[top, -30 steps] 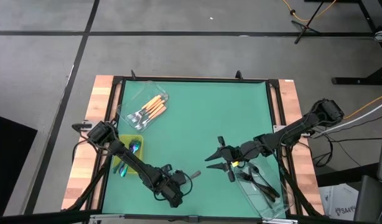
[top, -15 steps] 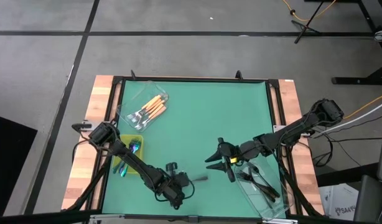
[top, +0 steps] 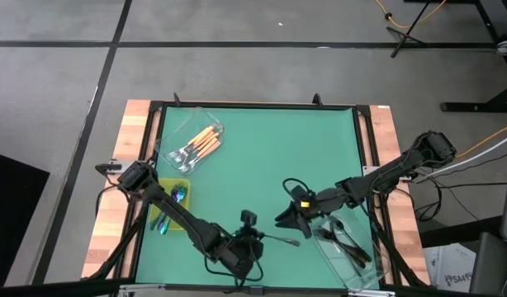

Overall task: Sort silverware by color (type)
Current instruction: Put the black fork in the bottom transparent bin

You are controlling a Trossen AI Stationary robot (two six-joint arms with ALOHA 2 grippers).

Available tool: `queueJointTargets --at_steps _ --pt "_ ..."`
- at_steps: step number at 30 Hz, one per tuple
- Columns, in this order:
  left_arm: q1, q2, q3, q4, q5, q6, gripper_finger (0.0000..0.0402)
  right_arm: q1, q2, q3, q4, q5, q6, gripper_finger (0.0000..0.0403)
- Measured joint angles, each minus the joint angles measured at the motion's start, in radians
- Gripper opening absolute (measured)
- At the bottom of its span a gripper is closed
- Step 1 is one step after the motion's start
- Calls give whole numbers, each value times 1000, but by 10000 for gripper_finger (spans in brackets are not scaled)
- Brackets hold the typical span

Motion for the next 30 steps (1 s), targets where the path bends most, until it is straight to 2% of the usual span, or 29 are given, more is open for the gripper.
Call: queueJointTargets --at_steps 5,9,18,30 --pt "27 -1 45 3 -51 184 3 0 0 0 -87 -44 163 117" --pt "59 -1 54 7 -51 270 3 0 0 0 -137 -80 219 117" --pt "118 -1 54 12 20 349 3 0 0 0 -154 -116 236 117" --pt "135 -1 54 53 10 451 3 0 0 0 -202 -118 236 106"
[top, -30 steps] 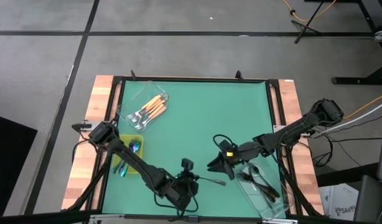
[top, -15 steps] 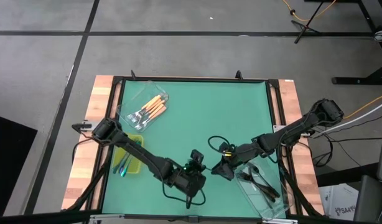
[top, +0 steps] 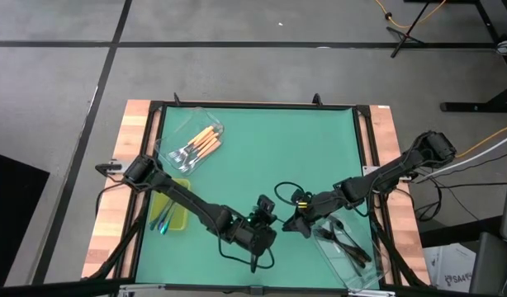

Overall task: Sort silverware by color (type)
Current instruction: Put the black fork in the bottom transparent bin

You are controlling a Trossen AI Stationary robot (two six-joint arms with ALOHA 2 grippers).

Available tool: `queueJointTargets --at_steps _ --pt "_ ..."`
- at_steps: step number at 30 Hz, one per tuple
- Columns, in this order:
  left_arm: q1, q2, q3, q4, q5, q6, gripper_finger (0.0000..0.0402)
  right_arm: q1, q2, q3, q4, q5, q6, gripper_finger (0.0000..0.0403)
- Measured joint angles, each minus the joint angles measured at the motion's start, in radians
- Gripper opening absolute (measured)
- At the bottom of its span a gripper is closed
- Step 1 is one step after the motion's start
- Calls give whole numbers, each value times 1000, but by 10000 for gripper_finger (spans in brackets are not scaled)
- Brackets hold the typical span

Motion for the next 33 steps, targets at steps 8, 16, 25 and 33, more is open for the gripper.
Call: queueJointTargets --at_steps 8,16,25,33 --pt "6 -1 1 6 3 0 3 0 0 0 -1 13 0 29" --pt "6 -2 1 5 3 1 9 0 0 0 -8 30 -1 5" --pt "5 -2 1 10 3 0 42 0 0 0 9 58 -8 1" --pt "-33 -12 1 33 -20 -1 45 1 -8 2 21 30 -7 0"
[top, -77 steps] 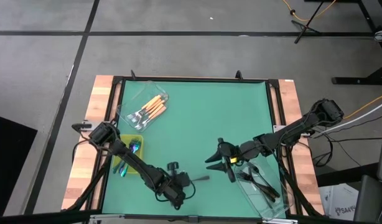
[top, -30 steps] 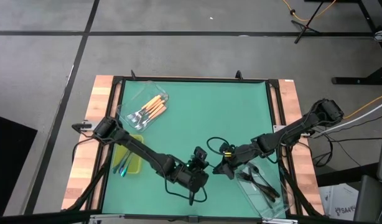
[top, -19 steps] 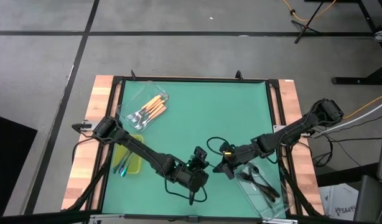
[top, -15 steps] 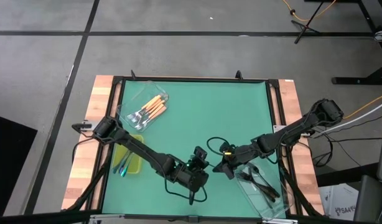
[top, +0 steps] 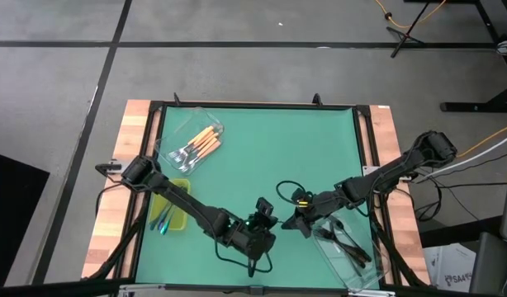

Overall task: Sort silverware by color (type)
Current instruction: Put the black fork in the bottom transparent bin

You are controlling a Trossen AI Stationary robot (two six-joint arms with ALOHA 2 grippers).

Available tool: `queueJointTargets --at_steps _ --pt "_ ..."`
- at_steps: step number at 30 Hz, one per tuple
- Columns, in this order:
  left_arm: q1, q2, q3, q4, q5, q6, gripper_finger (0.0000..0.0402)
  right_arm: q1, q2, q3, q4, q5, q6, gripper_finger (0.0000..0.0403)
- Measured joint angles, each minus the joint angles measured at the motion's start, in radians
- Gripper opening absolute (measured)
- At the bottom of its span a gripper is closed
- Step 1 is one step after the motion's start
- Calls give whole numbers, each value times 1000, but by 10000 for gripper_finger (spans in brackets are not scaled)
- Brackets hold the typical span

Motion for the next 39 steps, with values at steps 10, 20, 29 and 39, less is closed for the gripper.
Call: queueJointTargets --at_steps 10,20,29,39 --pt "-32 -9 0 25 -86 1 46 0 -11 0 -9 9 3 0" --pt "-73 -9 0 27 -107 -18 46 8 -40 0 -10 2 3 0" --pt "-156 -8 0 34 -15 -156 46 97 -136 0 -16 56 39 0" --pt "-214 -8 0 33 2 -168 46 302 -231 0 -124 244 167 0"
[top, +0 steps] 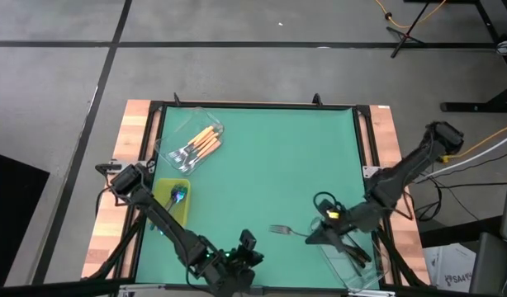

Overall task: Sort silverware by color (type)
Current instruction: Put the black fork in the bottom transparent bin

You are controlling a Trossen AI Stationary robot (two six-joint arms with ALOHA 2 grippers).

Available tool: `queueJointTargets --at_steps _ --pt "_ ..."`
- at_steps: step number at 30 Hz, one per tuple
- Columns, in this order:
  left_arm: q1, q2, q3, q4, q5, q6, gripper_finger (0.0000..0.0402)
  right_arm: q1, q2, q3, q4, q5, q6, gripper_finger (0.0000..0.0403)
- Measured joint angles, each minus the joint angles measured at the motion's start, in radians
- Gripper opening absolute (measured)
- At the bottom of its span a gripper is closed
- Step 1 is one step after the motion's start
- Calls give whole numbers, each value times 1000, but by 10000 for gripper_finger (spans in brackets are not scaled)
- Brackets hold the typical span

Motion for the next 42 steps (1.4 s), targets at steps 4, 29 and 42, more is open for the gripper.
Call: queueJointTargets --at_steps 4,29,42 --pt "-5 0 0 -1 0 0 46 103 -17 0 -21 80 58 0" --pt "-2 0 -1 -1 0 -50 46 621 -18 1 -411 521 735 0" --pt "13 0 -1 -1 -1 -56 46 620 -18 1 -548 306 891 0"
